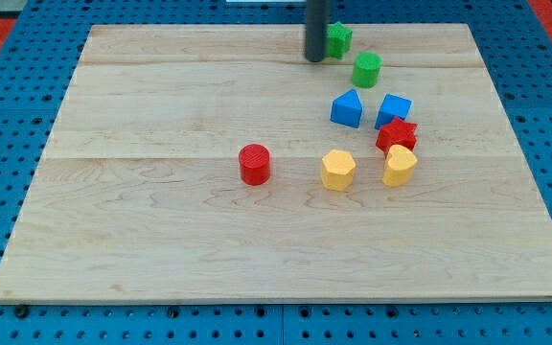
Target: Place the green circle at the left side of the blue triangle horizontally
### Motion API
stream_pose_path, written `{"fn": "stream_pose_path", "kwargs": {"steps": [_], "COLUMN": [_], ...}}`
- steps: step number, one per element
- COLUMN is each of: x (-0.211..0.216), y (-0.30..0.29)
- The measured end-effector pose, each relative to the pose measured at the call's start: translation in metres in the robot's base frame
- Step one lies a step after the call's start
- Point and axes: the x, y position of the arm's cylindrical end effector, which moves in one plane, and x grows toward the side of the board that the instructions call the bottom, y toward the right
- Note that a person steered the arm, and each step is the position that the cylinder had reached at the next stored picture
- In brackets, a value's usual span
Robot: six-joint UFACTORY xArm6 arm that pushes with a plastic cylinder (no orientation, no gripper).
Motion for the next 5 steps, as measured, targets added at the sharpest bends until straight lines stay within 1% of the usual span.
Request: {"fn": "stream_pose_path", "kwargs": {"steps": [1,2,3,4,5], "x": [0.000,-0.001,0.017,0.039,0.039], "y": [0.062,0.082,0.057,0.005,-0.040]}}
